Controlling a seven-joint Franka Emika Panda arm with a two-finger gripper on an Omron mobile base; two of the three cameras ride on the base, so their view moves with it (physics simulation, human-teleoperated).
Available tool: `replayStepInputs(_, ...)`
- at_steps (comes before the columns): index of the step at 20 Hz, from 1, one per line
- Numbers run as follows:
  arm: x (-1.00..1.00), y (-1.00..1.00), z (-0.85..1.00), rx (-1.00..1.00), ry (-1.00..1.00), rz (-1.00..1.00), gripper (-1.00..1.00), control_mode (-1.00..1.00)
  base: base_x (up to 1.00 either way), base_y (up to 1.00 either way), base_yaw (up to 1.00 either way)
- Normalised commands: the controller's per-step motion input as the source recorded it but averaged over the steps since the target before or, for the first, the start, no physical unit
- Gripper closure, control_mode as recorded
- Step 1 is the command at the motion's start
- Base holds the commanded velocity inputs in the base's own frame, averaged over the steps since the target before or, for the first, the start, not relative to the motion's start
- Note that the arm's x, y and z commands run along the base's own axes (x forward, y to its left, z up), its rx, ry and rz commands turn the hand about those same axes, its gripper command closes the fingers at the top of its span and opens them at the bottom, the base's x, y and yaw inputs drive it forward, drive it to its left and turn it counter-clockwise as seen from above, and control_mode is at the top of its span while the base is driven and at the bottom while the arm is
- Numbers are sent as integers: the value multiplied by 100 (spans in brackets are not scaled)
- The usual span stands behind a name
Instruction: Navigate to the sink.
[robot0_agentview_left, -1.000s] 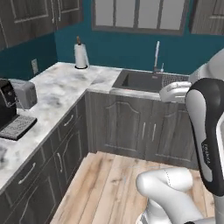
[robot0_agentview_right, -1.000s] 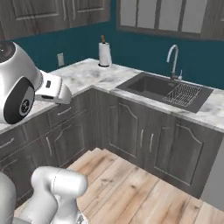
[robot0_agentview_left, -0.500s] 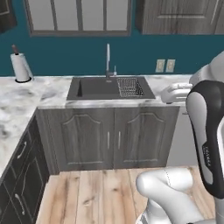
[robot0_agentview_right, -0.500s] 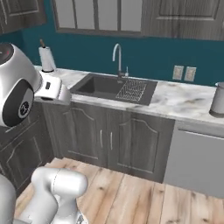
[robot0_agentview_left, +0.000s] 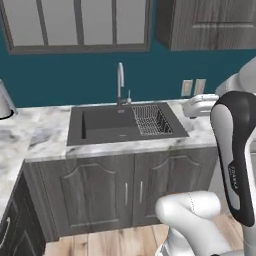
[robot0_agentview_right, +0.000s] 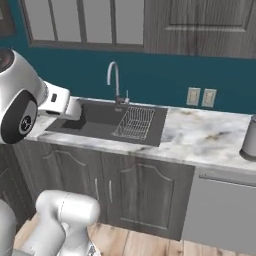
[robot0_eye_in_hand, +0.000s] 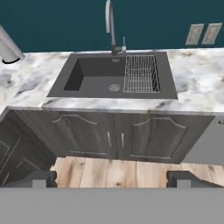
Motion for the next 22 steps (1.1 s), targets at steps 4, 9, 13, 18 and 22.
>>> replayStepInputs(4, 0, 0, 0, 0, 0, 0, -100, 100, 100, 1, 0)
replayStepInputs(9, 0, 0, 0, 0, 0, 0, -100, 100, 100, 18, 0)
replayStepInputs(13, 0, 0, 0, 0, 0, 0, -100, 100, 49, 39, -1)
replayStepInputs(18, 0, 0, 0, 0, 0, 0, -100, 100, 9, 28, -4)
replayStepInputs(22, 0, 0, 0, 0, 0, 0, -100, 100, 0, 0, -1)
